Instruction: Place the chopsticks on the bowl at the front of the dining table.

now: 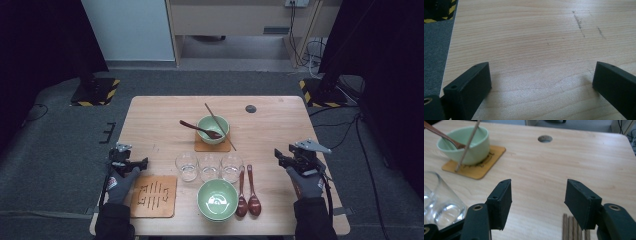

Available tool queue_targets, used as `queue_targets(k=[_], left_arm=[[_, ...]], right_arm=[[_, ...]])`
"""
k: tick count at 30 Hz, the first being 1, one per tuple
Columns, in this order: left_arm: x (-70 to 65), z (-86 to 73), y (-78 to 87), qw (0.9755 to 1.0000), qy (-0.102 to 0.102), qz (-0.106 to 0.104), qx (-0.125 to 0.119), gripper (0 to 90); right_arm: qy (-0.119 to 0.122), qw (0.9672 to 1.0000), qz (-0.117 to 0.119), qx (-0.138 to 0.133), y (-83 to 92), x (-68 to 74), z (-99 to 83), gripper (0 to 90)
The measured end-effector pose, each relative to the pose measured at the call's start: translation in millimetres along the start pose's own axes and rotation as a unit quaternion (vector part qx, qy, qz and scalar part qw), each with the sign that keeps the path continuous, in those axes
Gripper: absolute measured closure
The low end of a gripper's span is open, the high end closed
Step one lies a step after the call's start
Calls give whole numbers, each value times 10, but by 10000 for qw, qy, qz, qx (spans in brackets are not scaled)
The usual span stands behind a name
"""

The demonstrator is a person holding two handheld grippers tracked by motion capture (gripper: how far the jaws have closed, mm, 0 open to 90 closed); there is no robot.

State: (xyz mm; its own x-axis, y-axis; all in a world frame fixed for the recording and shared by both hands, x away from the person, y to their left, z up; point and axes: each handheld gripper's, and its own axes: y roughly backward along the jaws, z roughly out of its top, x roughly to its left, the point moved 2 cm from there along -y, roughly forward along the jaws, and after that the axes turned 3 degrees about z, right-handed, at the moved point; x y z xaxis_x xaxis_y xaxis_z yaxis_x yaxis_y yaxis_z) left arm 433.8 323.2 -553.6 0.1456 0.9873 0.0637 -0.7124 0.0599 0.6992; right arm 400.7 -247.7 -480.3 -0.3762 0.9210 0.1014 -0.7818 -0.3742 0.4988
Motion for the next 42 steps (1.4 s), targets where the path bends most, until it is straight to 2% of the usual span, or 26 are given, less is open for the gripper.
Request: queue_targets(k=[12, 16, 20, 33, 42], left_arm=[[0, 0, 0, 10000, 0, 3, 1, 11], [0, 0, 0, 10000, 1, 3, 1, 11], [0, 0, 0, 10000, 3, 1, 0, 11], [0, 0, 0, 10000, 2, -3, 2, 10], [0, 1, 0, 10000, 2, -4, 4, 10]], right_arm=[[-81, 9989, -46, 451, 65, -111, -440, 418], [-149, 9980, -95, 612, 84, -153, -573, 456], [-243, 9967, -44, 771, 83, -179, -670, 493], [-325, 9937, -109, 1066, 33, -225, -763, 506], [-267, 9938, -90, 1078, 30, -202, -759, 510]])
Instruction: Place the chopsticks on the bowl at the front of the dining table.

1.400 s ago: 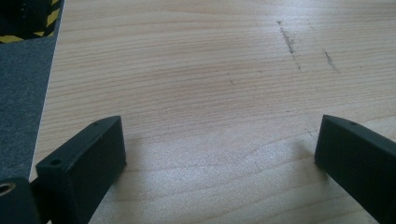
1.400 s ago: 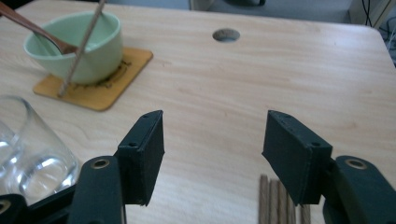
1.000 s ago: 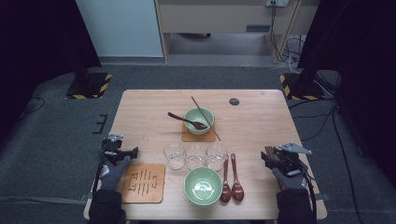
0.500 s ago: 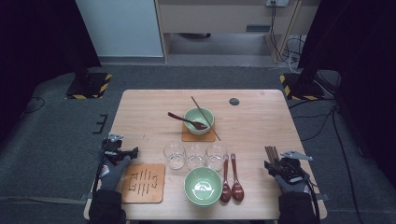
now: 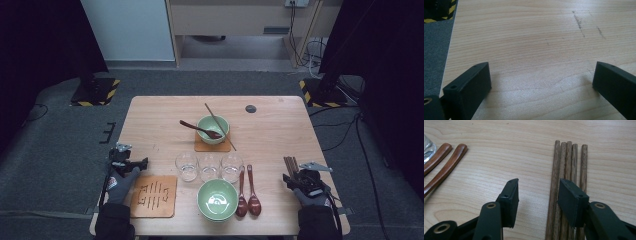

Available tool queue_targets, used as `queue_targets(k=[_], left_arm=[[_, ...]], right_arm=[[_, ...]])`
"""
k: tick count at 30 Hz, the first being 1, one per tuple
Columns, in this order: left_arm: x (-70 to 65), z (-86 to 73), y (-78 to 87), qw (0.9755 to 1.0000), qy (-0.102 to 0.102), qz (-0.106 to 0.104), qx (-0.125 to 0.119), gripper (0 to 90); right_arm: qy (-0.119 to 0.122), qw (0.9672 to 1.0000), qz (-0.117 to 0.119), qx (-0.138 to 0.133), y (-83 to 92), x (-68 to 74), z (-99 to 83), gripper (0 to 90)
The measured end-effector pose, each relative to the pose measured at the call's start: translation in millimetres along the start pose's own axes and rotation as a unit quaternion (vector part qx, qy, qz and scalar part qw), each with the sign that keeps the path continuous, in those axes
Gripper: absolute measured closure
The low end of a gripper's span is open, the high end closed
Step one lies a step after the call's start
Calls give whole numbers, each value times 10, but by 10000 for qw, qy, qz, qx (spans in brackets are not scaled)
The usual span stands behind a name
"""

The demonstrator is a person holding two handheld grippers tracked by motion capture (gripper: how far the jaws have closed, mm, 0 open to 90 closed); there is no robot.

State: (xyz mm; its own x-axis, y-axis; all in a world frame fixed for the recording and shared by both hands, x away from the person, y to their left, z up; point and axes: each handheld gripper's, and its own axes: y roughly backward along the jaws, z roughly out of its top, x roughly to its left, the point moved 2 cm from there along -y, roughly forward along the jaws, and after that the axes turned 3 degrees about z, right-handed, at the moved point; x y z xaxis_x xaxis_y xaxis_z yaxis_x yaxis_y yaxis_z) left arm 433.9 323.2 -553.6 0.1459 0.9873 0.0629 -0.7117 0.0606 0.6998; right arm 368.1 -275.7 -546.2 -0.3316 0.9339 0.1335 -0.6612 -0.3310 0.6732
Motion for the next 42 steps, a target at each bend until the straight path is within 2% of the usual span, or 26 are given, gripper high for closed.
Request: queue_targets(k=[15, 20, 29, 42], left_arm=[[0, 0, 0, 10000, 2, -1, -1, 9], [0, 0, -1, 10000, 2, -2, -1, 9], [-1, 1, -1, 10000, 2, 0, 0, 9], [-1, 0, -1, 10000, 2, 0, 0, 9]], right_arm=[[137, 9998, 104, 127, -49, 75, -6, 535], [203, 9994, 200, 187, -91, 156, 0, 575], [344, 9989, 220, 219, -131, 262, 15, 665], [385, 9988, 161, 236, -19, 264, -50, 731]])
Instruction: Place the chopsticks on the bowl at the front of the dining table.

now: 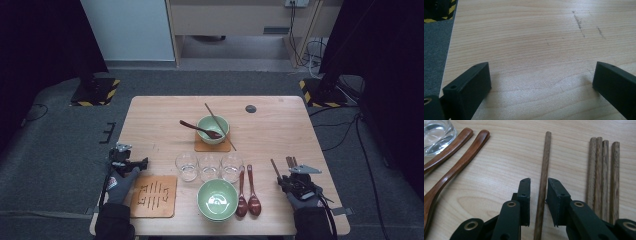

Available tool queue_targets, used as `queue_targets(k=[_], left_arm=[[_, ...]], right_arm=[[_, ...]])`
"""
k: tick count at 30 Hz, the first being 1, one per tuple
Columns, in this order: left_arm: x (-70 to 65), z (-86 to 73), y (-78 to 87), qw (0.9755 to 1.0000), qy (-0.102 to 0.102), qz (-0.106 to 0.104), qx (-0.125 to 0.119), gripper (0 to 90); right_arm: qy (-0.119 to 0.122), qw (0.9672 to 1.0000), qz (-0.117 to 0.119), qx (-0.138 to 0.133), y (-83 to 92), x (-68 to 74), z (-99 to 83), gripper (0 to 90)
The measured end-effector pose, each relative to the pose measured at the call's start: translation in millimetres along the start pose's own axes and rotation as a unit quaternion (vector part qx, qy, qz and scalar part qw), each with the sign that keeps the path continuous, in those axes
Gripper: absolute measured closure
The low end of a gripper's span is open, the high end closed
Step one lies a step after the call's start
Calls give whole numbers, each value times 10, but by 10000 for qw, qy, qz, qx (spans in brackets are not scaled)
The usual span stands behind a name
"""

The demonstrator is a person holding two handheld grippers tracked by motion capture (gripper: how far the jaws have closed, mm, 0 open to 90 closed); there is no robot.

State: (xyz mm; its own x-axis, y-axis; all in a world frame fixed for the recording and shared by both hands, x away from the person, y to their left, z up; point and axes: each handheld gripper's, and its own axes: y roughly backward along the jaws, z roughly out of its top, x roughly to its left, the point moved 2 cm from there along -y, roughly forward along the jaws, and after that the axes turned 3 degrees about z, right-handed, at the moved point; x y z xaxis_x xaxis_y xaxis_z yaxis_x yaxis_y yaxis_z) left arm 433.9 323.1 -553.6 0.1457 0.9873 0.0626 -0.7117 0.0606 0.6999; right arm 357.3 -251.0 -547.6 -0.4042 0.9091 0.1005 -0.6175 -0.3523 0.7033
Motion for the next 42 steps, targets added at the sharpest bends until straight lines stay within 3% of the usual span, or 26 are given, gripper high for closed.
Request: queue_targets(k=[11, 18, 27, 33, 42], left_arm=[[0, 0, 0, 10000, 0, 0, 0, 9], [0, 0, 0, 10000, 0, 0, 0, 9], [0, 0, 0, 10000, -1, -1, 1, 9], [0, 1, -1, 10000, 2, -2, 2, 8], [0, 1, -1, 10000, 2, -3, 2, 8]], right_arm=[[78, 9999, -122, 94, 82, 31, -114, 777], [134, 9996, -207, 98, 80, 47, -116, 835], [98, 9995, -303, 57, 56, 64, -97, 846], [38, 9997, -224, 6, -37, 94, 0, 846], [87, 9994, -198, -268, -152, 166, 289, 846]])
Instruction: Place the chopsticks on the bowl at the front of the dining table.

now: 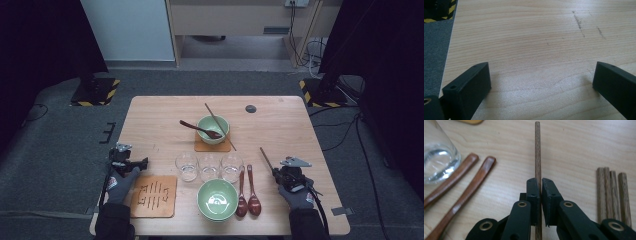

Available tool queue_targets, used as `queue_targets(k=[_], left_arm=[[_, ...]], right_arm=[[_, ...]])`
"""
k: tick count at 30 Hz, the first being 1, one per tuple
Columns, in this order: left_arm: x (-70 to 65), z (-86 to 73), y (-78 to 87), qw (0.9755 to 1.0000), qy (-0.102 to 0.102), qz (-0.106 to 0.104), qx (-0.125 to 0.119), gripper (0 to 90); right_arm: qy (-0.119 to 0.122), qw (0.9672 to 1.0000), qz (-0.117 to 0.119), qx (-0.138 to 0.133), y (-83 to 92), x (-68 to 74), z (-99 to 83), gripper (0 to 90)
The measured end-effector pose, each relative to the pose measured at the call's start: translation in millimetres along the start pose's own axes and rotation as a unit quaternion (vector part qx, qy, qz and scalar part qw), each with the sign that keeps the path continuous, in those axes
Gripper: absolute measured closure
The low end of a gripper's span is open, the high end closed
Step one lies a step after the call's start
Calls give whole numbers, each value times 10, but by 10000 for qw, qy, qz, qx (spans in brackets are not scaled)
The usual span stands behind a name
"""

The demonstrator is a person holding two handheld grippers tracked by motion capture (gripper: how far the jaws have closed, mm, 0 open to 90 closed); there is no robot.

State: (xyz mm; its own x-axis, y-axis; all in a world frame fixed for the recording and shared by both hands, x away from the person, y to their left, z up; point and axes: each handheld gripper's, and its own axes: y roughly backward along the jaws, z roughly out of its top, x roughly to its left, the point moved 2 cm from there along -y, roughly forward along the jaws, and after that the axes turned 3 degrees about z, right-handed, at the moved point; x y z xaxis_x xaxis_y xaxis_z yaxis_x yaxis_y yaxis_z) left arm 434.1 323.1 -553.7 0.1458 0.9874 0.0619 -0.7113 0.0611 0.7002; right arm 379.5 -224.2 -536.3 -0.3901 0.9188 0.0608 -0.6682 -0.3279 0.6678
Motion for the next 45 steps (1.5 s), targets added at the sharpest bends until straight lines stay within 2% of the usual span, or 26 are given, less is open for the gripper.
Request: queue_targets(k=[10, 25, 33, 45], left_arm=[[0, 0, 0, 10000, 0, -1, 0, 7], [0, 0, 0, 10000, 0, -4, 0, 7], [0, 0, 0, 10000, 0, -5, 1, 7], [1, 0, -1, 10000, 4, -9, 4, 5]], right_arm=[[-76, 9991, 38, -427, 67, -5, 310, 847], [-99, 9952, 150, -965, 179, 78, 820, 847], [-69, 9931, 176, -1158, 201, 131, 1063, 846], [44, 9912, 198, -1305, 185, 217, 1322, 846]])
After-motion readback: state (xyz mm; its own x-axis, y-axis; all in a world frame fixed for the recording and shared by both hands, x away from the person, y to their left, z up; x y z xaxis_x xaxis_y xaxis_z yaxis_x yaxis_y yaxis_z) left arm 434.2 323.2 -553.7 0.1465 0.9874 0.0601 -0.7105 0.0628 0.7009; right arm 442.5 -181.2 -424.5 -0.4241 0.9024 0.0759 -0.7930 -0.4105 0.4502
